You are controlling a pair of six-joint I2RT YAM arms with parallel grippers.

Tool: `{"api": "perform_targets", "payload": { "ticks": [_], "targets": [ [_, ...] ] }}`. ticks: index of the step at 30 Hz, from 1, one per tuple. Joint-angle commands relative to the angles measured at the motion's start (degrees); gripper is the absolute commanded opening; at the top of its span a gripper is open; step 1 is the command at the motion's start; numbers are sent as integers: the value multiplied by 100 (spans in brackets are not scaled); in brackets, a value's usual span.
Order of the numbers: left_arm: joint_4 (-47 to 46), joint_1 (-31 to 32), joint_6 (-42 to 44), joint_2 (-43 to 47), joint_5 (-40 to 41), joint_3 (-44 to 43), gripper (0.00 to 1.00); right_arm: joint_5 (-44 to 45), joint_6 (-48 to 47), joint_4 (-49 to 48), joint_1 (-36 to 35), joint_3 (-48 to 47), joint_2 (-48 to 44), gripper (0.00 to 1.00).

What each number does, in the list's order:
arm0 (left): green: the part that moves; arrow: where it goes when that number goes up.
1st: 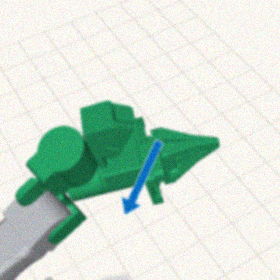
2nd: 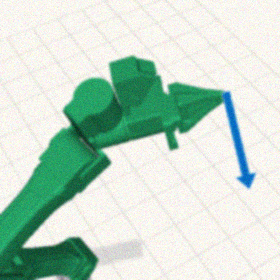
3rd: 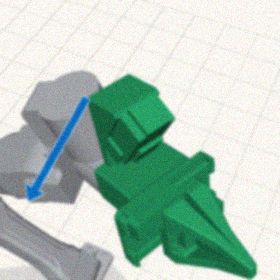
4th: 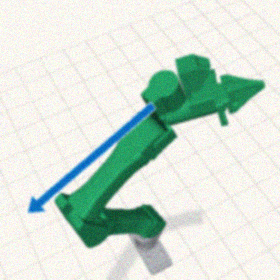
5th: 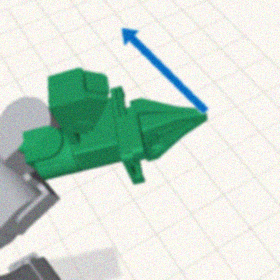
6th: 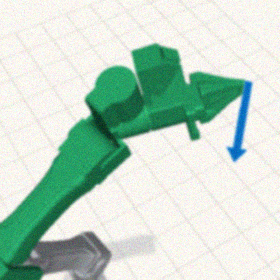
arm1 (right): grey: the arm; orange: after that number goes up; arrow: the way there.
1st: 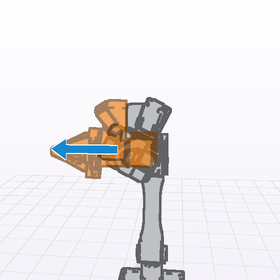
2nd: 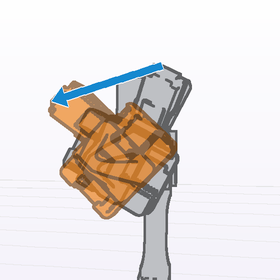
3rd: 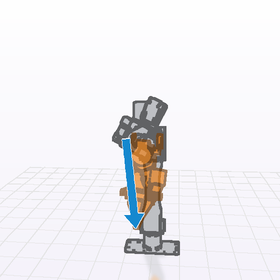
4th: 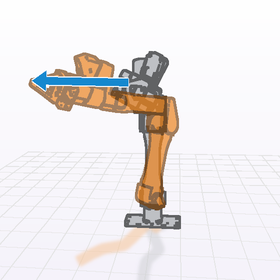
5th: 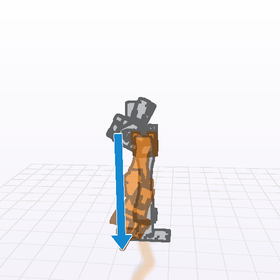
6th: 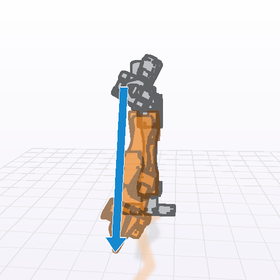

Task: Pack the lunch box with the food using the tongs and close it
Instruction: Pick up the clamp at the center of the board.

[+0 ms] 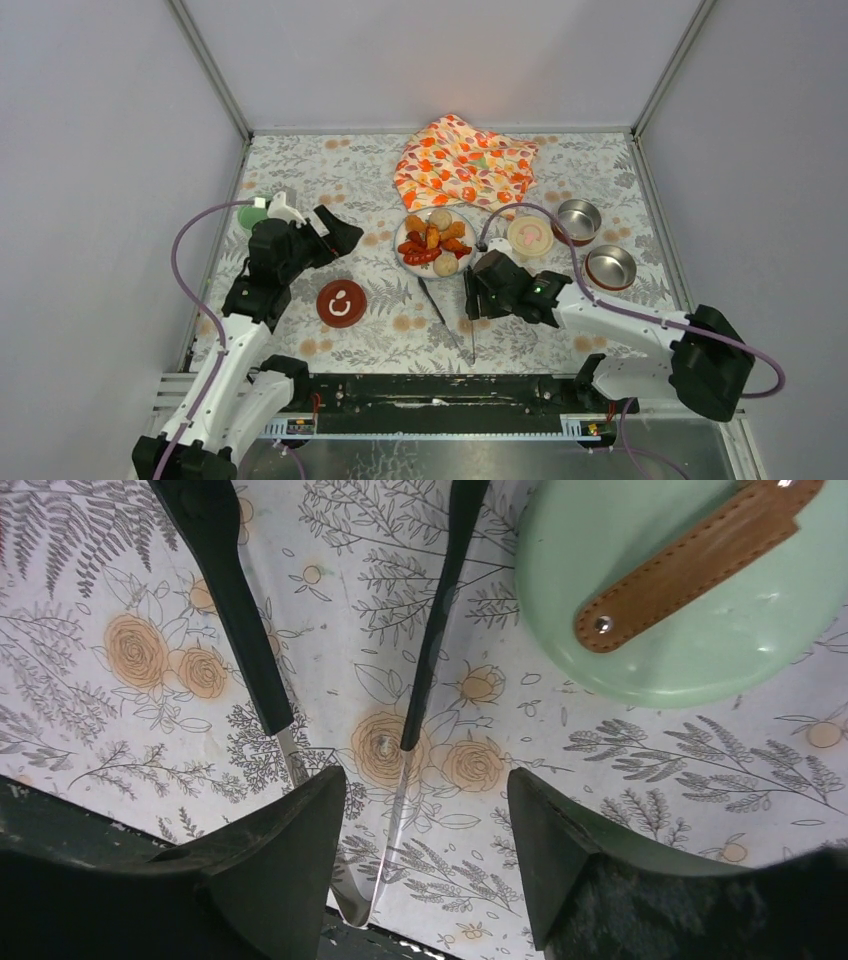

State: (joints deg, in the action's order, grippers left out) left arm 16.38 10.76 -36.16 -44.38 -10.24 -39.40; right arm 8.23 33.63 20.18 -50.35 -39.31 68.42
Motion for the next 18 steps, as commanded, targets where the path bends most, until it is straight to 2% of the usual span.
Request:
{"api": "perform_targets", "payload": {
  "ticks": [1,4,7,18],
  "targets": [
    [-521,-45,-723,85,-406,511,98,836,394,-94,-455,-398,409,67],
    [-698,-14,-958,26,-516,885,99,982,495,-138,-648,-505,759,64],
    [-728,129,-1130,14,-462,1157,99,1070,604,-214,-761,-524,1018,58],
    [-1202,1344,-2088,80,174,1878,99,1258,760,-280,-896,-516,1440,41]
  ]
}}
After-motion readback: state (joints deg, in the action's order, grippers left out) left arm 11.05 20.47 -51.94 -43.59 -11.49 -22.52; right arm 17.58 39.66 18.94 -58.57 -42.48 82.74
